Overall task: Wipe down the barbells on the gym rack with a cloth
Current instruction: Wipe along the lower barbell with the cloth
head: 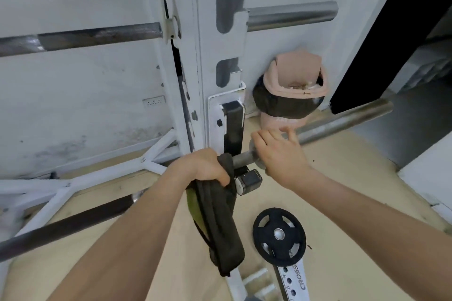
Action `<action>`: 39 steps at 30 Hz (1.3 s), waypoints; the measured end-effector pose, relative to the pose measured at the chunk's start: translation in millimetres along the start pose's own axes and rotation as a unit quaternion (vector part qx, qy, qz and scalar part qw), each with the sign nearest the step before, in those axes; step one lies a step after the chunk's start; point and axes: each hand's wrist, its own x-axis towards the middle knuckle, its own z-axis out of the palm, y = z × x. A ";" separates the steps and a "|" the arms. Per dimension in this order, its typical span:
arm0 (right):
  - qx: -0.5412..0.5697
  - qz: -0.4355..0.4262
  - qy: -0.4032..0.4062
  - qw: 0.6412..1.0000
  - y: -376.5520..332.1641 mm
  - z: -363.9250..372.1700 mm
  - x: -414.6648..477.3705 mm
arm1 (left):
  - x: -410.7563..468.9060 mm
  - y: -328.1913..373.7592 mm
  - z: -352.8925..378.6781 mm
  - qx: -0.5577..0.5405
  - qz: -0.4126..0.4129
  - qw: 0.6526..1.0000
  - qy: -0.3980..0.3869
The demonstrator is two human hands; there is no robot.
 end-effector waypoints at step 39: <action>0.267 0.050 0.060 0.961 -71.3 -37.8 -7.8 | -40.8 -57.0 52.1 0.358 -0.029 0.857 0.369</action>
